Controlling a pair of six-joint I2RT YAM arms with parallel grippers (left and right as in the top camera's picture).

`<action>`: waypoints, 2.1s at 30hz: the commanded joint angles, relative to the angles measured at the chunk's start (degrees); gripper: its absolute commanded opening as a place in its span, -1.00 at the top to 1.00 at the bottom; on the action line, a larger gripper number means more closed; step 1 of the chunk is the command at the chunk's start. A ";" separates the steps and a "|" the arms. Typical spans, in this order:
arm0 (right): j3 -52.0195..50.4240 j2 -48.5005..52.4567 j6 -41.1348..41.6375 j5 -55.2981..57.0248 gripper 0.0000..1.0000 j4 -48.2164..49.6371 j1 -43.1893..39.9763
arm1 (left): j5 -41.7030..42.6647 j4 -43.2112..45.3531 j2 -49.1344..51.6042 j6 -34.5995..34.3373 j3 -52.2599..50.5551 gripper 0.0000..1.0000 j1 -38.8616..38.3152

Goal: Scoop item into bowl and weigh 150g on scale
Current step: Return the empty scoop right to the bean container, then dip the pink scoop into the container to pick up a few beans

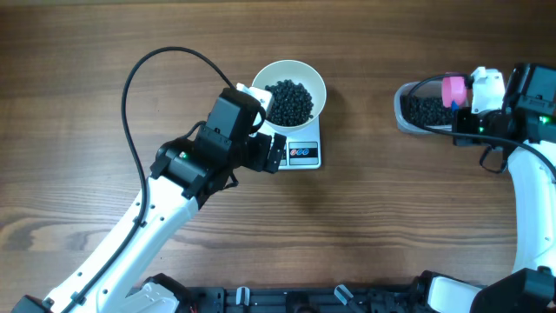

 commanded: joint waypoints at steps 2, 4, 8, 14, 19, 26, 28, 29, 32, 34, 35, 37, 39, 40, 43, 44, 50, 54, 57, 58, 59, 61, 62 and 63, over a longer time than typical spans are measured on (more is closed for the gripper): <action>-0.22 0.90 -4.55 1.53 0.92 -0.68 0.09 | 0.48 0.13 0.44 0.66 0.81 -1.00 0.09; -0.22 1.84 -5.53 1.49 0.91 -0.87 0.09 | 0.48 0.13 0.44 0.66 0.81 -1.00 0.09; -0.22 3.98 -5.53 1.46 0.91 -0.55 0.09 | 0.48 0.13 0.44 0.66 0.81 -1.00 0.09; -0.22 6.29 -5.38 1.05 0.91 -0.57 0.09 | 0.48 0.13 0.44 0.66 0.81 -1.00 0.09; -0.22 8.24 -5.35 -2.34 0.91 -0.92 0.09 | 0.48 0.13 0.44 0.66 0.81 -1.00 0.11; -0.22 9.40 -5.38 -7.82 0.91 -1.44 0.09 | 0.48 0.13 0.44 0.66 0.81 -1.00 0.11; -0.22 9.40 -5.38 -10.01 0.91 -1.53 0.09 | 0.48 0.13 0.44 0.66 0.81 -1.00 0.09; -0.22 9.40 -5.38 -11.28 0.91 -1.64 0.09 | 0.48 0.13 0.44 0.66 0.81 -1.00 0.09; -0.22 9.40 -5.38 -12.83 0.91 -2.12 0.09 | 0.48 0.13 0.44 0.66 0.81 -1.00 0.11; -0.22 9.40 -5.53 -13.00 0.91 -2.95 0.09 | 0.48 0.13 0.44 0.66 0.81 -1.00 0.09; -0.22 9.40 -5.55 -13.00 0.92 -3.28 0.09 | 0.48 0.13 0.44 0.66 0.81 -1.00 0.09; -0.22 9.40 -5.55 -13.18 0.92 -3.61 0.09 | 0.48 0.13 0.44 0.66 0.81 -1.00 0.09; -0.22 9.40 -5.62 -13.40 0.91 -3.61 0.09 | 0.48 0.13 0.44 0.66 0.81 -1.00 0.11; -0.22 9.40 -5.70 -13.16 0.91 -3.26 0.09 | 0.48 0.13 0.44 0.66 0.81 -1.00 0.09; -0.22 9.40 -5.60 -12.76 0.91 -2.80 0.09 | 0.48 0.13 0.44 0.66 0.81 -1.00 0.09; -0.22 9.40 -5.57 -12.76 0.91 -2.82 0.09 | 0.48 0.13 0.44 0.66 0.81 -1.00 0.09; -0.22 9.40 -5.53 -16.57 0.92 -3.54 0.09 | 0.48 0.13 0.42 0.66 0.81 -0.99 0.09; -0.22 9.40 -5.55 -17.53 0.92 -5.14 0.09 | 0.48 0.13 0.44 0.66 0.81 -1.00 0.09; -0.22 9.40 -5.53 -18.21 0.91 -5.81 0.09 | 0.48 0.13 0.44 0.66 0.81 -1.00 0.09; -0.22 9.40 -5.49 -18.53 0.91 -5.90 0.09 | 0.48 0.13 0.44 0.66 0.81 -1.00 0.09; -0.22 9.40 -5.29 -18.60 0.91 -5.86 0.09 | 0.48 0.13 0.44 0.66 0.81 -1.00 0.09; -0.22 9.40 -4.04 -18.60 0.91 -5.79 0.09 | 0.48 0.13 0.44 0.66 0.81 -1.00 0.11; -0.22 9.40 -3.02 -18.62 0.91 -5.62 0.09 | 0.48 0.13 0.44 0.66 0.81 -1.00 0.09; -0.22 9.40 -0.98 -18.62 0.91 -5.09 0.09 | 0.48 0.13 0.42 0.66 0.81 -1.00 0.09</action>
